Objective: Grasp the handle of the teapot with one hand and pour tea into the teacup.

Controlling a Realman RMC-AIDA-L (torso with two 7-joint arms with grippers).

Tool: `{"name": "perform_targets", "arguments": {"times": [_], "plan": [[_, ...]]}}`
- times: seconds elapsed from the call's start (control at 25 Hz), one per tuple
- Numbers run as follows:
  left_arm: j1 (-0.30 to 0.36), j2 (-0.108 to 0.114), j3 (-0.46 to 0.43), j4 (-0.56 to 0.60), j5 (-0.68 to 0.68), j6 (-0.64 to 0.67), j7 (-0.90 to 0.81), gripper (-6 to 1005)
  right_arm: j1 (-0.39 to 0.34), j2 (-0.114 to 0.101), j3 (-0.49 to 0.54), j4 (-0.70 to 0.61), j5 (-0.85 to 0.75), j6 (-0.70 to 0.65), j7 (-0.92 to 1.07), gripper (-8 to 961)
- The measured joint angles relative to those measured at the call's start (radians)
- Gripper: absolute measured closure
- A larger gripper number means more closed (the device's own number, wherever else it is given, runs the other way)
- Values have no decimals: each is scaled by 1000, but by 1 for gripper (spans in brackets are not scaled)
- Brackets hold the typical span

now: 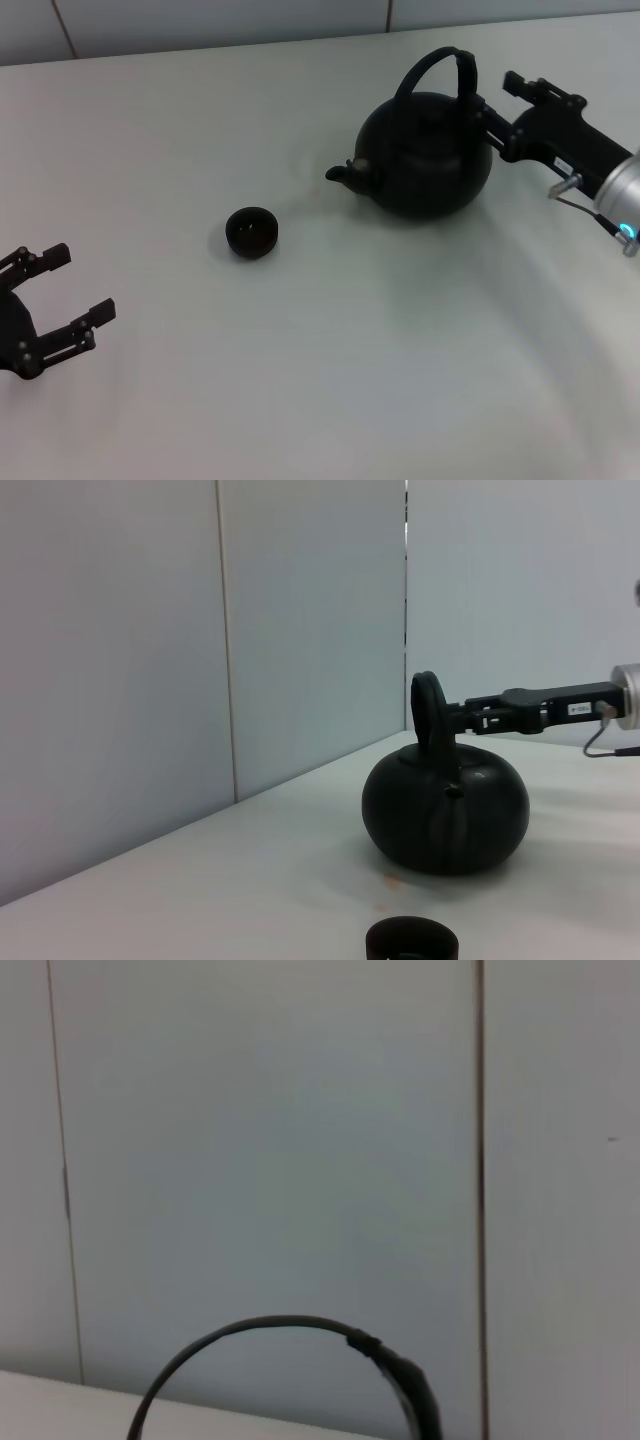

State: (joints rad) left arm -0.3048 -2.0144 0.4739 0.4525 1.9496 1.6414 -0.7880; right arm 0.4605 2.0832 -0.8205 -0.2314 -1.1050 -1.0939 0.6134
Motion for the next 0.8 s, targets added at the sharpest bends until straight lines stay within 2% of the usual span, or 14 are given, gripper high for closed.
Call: {"name": "perform_targets", "arguments": {"times": [0.28, 0.52, 0.56, 0.6, 0.64, 0.72, 0.76, 0.8], "plan": [[-8, -2, 4, 0, 5, 0, -2, 175, -66, 0, 86, 22, 0, -103, -7, 313], [-21, 1, 9, 0, 9, 1, -16, 175, -122, -12, 89, 15, -48, -242, 4, 313], [-24, 2, 12, 0, 11, 1, -21, 175, -142, -29, 79, -26, -146, -315, 55, 313], [-26, 4, 15, 0, 12, 2, -26, 175, -142, -29, 79, -26, -146, -315, 55, 313], [-29, 7, 18, 0, 12, 2, -34, 175, -149, -39, 75, -52, -207, -347, 93, 313], [-35, 15, 26, 1, 13, 3, -51, 175, -152, -66, 70, -118, -353, -398, 222, 313], [-46, 25, 40, 9, 14, 5, -77, 175, -137, -91, 70, -172, -473, -429, 342, 313], [-46, 25, 40, 9, 14, 5, -77, 175, -137, -91, 70, -172, -473, -429, 342, 313]]}}
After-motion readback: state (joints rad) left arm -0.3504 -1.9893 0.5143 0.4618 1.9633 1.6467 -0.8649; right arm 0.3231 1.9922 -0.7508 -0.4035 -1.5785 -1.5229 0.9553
